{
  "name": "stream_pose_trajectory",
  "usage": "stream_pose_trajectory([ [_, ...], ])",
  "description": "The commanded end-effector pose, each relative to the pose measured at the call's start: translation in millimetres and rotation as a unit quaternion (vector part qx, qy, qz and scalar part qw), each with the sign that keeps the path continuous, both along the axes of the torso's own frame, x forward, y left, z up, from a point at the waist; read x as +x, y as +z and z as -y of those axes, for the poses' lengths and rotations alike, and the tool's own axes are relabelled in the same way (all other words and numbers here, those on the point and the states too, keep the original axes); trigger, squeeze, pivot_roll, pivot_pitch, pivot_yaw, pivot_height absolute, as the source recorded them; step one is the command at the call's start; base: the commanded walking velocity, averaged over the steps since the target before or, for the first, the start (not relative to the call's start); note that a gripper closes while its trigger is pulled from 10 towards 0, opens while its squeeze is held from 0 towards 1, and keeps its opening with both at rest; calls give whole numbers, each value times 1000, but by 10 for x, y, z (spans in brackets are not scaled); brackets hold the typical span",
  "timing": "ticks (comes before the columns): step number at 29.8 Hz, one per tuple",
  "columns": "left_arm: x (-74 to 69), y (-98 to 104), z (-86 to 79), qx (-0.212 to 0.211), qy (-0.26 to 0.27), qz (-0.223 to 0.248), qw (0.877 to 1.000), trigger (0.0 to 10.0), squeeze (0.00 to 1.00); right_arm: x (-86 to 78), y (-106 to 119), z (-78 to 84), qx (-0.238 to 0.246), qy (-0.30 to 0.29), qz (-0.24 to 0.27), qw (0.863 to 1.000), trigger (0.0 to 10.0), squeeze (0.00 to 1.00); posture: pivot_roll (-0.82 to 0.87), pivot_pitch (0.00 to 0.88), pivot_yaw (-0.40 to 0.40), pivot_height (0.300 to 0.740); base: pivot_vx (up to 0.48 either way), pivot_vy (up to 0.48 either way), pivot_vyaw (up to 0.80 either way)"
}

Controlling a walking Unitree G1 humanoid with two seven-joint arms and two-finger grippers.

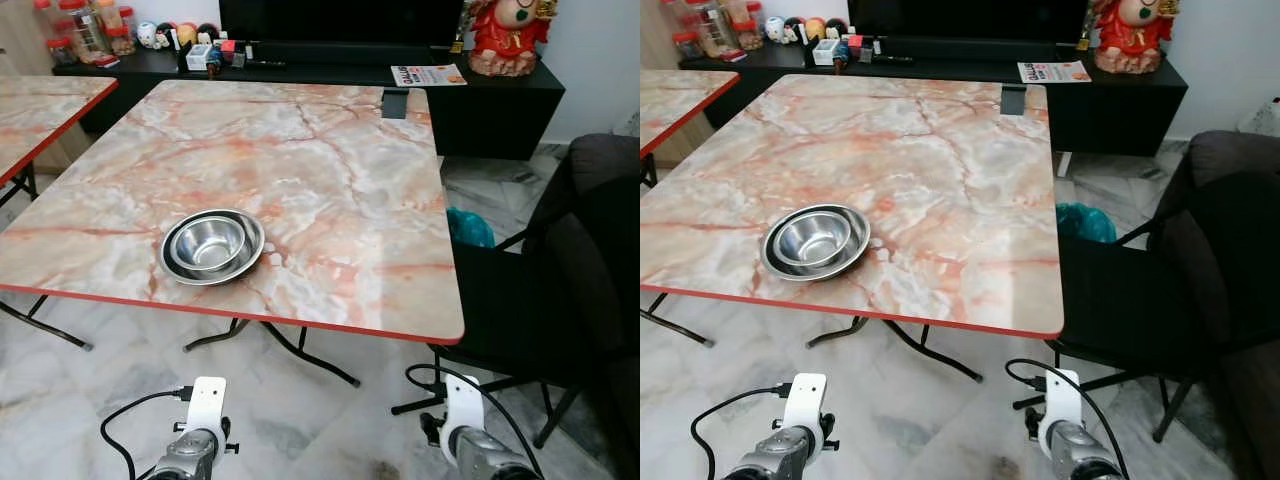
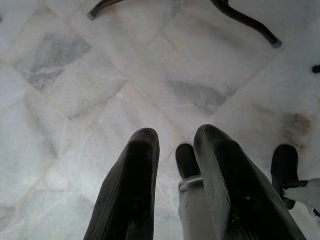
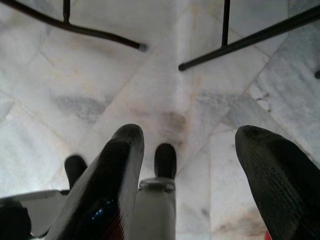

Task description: Setting the table

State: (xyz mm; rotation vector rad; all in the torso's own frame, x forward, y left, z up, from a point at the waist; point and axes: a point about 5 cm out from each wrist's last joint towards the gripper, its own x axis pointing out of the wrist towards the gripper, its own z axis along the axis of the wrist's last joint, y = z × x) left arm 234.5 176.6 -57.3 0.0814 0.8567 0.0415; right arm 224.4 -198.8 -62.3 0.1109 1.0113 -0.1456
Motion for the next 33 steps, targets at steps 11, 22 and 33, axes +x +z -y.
stream_pose_trajectory([
  [11, -145, -71, -160, 18, 8, -17, 1000, 10000, 0, -19, -22, -68, 8, -2, -6, 1000, 10000, 0, -99, 21, 18, 740, 0, 460, -199],
  [22, -163, -74, -204, 24, 10, -16, 1000, 10000, 0, -29, -33, -101, 17, -8, -5, 1000, 10000, 0, -106, 0, 28, 740, 0, 480, -366],
  [33, -141, -64, -184, 31, 8, -13, 999, 10000, 0, -29, -37, -133, 21, -3, -1, 1000, 10000, 0, -105, 0, 33, 740, 0, 480, -103],
])
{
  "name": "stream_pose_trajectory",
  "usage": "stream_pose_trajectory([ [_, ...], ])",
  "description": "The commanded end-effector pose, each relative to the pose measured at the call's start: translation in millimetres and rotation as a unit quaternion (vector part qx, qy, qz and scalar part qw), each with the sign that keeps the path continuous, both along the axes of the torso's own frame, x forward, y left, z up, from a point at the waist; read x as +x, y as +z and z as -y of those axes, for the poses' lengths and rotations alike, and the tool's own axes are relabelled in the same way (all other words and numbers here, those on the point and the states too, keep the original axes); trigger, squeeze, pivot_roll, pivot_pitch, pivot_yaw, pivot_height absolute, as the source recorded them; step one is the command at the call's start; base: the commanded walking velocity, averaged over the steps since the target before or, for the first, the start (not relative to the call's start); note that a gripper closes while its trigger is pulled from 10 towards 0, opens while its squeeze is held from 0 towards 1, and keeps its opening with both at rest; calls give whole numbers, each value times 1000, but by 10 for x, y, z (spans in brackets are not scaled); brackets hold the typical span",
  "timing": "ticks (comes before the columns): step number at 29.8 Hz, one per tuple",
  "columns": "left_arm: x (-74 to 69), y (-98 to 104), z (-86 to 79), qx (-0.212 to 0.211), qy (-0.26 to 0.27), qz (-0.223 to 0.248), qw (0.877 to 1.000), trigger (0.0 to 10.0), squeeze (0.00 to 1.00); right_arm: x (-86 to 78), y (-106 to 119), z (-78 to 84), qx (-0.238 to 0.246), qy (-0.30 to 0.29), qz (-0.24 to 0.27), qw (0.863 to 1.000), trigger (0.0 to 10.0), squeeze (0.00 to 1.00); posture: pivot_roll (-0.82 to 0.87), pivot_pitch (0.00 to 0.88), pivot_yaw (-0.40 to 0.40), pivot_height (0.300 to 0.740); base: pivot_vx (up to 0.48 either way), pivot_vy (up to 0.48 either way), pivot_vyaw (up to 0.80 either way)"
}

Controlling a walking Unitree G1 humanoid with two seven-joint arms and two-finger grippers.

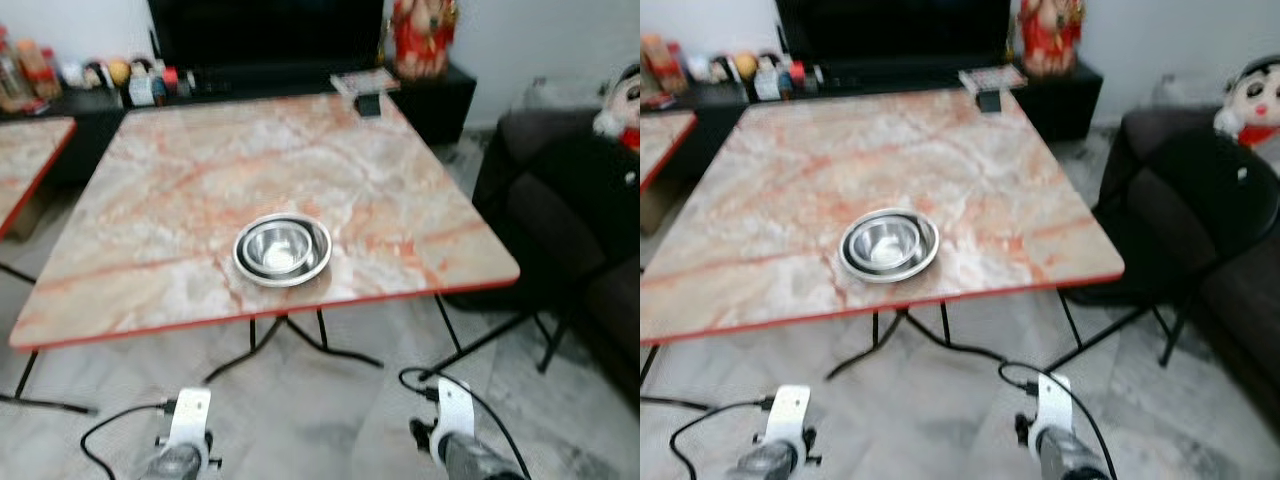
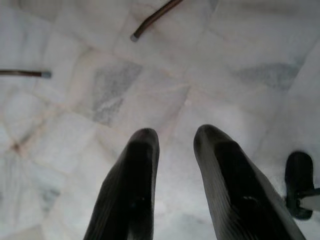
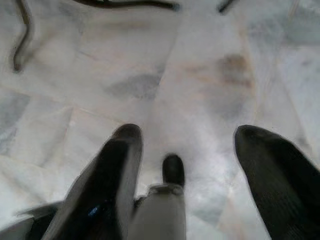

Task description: Setting the table

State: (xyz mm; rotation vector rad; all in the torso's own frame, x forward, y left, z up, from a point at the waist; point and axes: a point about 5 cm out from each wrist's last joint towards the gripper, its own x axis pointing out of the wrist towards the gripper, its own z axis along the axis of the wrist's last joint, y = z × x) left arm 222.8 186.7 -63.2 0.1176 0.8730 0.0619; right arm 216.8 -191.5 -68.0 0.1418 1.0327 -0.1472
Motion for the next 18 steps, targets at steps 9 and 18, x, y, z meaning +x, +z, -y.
stream_pose_trajectory([
  [9, -30, -8, -82, 14, 7, -6, 1000, 10000, 0, 50, 21, -75, 7, 18, 12, 1000, 10000, 0, -102, 0, 32, 740, 0, 480, 0],
  [18, 6, 14, -91, 15, 8, -2, 1000, 10000, 0, 71, 32, -94, -3, 48, 14, 999, 10000, 0, -88, 0, 28, 740, 0, 480, 512],
])
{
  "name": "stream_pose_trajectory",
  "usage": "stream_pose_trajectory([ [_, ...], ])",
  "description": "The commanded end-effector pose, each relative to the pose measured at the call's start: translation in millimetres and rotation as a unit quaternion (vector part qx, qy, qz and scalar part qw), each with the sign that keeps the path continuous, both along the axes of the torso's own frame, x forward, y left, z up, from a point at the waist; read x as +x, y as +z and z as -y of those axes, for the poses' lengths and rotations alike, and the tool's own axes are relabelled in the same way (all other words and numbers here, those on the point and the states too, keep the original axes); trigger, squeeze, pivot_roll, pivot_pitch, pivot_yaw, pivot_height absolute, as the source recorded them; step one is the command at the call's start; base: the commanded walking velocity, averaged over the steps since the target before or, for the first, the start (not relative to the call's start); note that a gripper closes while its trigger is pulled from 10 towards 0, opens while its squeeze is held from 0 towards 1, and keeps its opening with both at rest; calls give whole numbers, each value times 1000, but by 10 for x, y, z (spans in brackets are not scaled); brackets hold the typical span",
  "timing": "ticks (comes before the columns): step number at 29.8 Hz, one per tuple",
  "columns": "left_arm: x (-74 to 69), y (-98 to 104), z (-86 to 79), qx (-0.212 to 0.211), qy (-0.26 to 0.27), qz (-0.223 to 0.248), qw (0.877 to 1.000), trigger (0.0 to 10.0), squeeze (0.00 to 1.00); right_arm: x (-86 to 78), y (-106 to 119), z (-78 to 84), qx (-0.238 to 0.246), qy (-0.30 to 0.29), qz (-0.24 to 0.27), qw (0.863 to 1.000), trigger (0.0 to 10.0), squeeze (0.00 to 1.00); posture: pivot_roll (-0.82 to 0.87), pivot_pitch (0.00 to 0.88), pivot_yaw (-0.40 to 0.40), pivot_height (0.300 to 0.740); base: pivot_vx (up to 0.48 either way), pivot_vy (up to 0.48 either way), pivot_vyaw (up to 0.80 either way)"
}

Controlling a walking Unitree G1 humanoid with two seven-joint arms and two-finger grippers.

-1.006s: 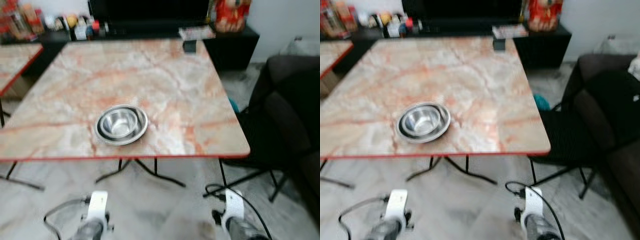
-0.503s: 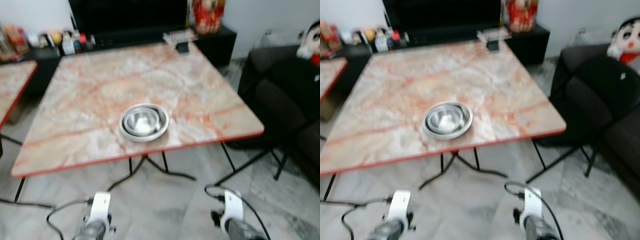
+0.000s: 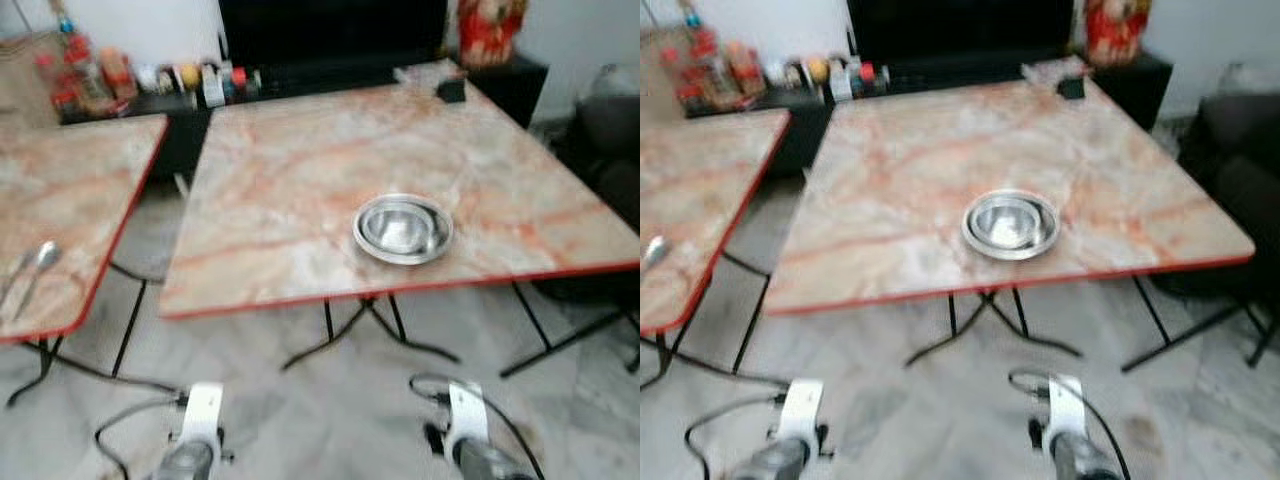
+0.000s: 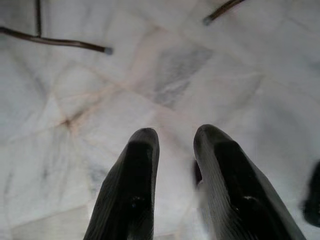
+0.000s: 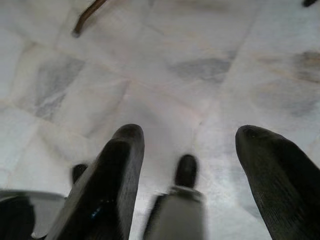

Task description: Setting the table

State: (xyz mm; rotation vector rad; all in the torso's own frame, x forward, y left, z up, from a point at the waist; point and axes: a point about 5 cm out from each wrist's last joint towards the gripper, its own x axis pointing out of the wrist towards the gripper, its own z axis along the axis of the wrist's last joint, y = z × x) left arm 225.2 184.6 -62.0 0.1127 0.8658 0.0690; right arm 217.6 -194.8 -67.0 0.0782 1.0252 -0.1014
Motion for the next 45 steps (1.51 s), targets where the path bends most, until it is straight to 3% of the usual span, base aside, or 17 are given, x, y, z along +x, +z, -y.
stream_pose_trajectory([
  [1, -16, 4, -114, 16, 4, -5, 1000, 10000, 0, 65, 22, -129, 14, 13, 9, 1000, 10000, 0, -85, 0, 26, 740, 0, 480, 0],
  [27, 18, 25, -123, 20, 1, -5, 1000, 10000, 0, 108, 49, -128, 12, 28, 14, 999, 10000, 0, -73, 43, 25, 740, 0, 421, 78],
  [45, 21, 24, -98, 18, -5, -4, 1000, 10000, 0, 112, 53, -124, 11, 28, 14, 999, 10000, 0, -70, 55, 26, 740, 0, 0, 0],
])
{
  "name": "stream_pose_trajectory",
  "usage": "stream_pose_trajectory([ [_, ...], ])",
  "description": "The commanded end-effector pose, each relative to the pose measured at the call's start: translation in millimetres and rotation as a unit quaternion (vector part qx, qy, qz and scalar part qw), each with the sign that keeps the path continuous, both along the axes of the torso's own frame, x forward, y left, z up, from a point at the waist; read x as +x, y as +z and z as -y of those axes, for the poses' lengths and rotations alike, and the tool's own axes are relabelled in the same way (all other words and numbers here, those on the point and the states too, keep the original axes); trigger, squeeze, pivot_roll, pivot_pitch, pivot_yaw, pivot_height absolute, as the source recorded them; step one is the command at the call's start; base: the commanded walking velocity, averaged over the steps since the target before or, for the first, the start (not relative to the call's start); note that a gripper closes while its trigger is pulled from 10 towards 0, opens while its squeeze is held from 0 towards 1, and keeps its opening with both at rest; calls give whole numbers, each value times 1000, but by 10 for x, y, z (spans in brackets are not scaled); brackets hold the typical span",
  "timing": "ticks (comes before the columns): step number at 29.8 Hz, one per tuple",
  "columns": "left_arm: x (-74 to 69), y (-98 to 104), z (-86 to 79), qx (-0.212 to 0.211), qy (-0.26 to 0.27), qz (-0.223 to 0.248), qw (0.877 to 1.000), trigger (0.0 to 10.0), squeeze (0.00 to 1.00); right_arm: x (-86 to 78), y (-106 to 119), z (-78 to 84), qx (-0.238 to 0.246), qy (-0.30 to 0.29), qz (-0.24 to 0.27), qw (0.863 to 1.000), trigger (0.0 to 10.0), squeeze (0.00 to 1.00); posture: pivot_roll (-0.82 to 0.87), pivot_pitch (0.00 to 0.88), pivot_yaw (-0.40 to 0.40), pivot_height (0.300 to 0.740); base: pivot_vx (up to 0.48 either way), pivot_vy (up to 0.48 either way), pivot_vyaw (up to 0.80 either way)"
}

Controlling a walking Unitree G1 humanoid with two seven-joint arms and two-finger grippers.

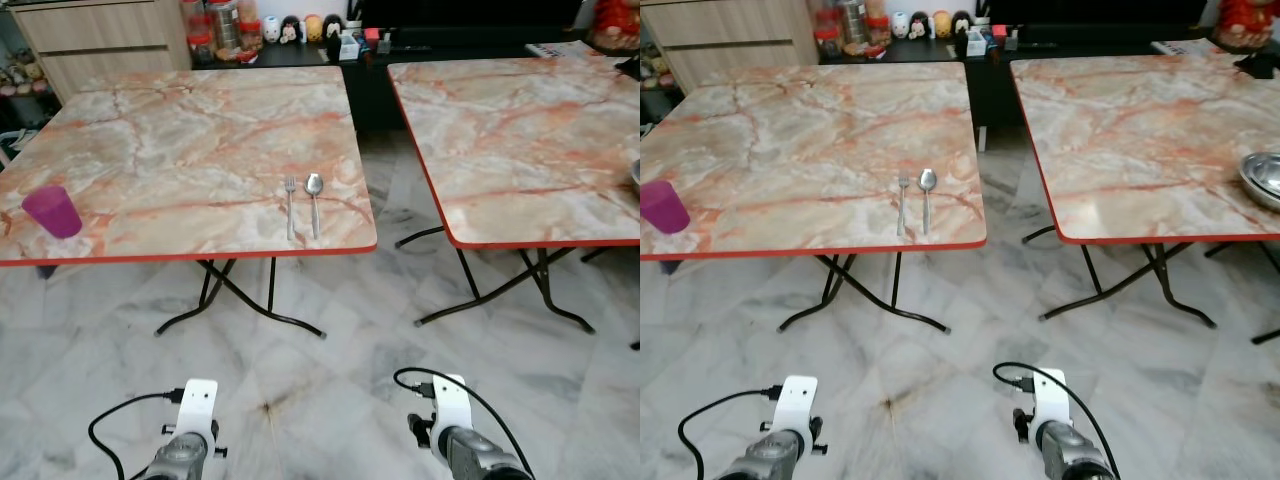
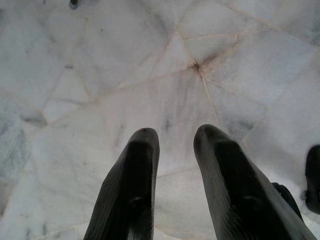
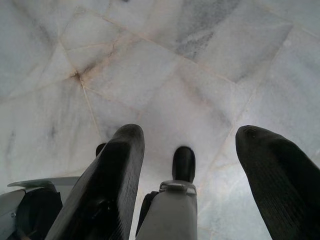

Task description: Setting the table

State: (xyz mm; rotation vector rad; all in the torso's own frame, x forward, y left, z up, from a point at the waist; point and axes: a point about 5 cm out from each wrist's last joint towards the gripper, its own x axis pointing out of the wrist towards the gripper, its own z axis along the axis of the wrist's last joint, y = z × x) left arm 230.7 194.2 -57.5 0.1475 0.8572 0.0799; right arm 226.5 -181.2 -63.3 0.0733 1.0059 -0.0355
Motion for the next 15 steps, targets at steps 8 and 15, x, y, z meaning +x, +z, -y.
stream_pose_trajectory([
  [8, -43, -28, -11, 3, -1, -10, 1000, 10000, 0, 23, 16, 10, 6, -10, 6, 1000, 10000, 0, -70, 55, 26, 740, 0, 377, 0],
  [15, -54, -32, -30, 5, 1, -13, 1000, 10000, 0, 23, 15, 7, 5, -7, 6, 1000, 10000, 0, -67, 53, 26, 740, 0, 419, 0],
])
